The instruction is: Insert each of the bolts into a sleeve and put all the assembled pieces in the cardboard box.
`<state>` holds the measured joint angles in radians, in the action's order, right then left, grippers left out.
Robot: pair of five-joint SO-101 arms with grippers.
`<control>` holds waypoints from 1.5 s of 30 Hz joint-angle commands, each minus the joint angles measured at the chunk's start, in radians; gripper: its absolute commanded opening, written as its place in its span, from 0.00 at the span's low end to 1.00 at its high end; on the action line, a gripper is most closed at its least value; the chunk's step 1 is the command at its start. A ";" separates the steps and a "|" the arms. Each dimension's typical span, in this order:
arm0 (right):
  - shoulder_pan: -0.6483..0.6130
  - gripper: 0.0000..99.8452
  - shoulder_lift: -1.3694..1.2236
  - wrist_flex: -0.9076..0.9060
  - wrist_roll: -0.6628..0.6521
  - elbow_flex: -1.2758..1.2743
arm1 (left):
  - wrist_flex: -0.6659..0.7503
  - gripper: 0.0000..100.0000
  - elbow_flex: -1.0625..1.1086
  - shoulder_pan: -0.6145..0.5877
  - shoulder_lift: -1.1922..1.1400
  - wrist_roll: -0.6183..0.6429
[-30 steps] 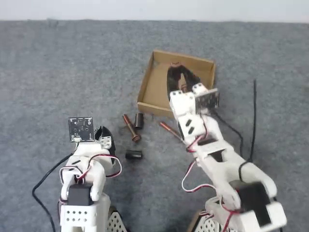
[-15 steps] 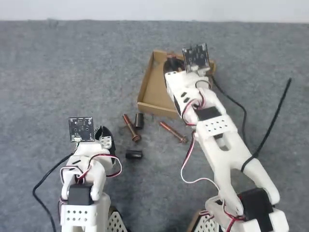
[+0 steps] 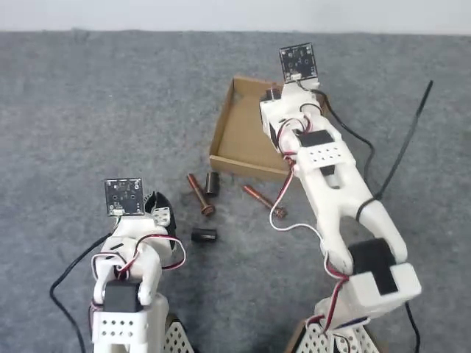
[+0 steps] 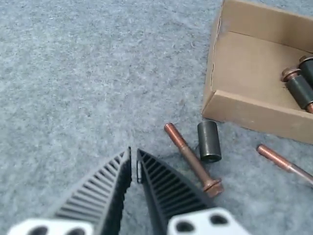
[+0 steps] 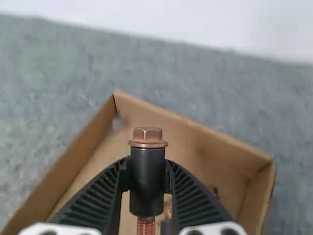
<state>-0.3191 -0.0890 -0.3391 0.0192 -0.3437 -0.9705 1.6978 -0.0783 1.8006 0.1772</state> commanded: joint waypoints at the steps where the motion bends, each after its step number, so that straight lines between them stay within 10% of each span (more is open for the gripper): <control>1: 0.007 0.01 -0.012 -0.048 0.002 0.109 | 0.002 0.01 -0.013 0.003 0.015 -0.011; 19: 0.010 0.01 -0.265 -0.231 0.002 0.258 | 0.002 0.01 -0.013 0.003 0.015 -0.011; 26: 0.007 0.17 -0.275 -0.380 0.002 0.353 | 0.003 0.01 -0.013 0.003 0.015 -0.011; 45: -0.048 0.01 0.035 -0.766 0.011 0.377 | 0.003 0.01 -0.013 0.003 0.015 -0.012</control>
<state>-0.3284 -0.1718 -0.9897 0.0192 -0.0215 -0.9705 1.6978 -0.0783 1.8006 0.1772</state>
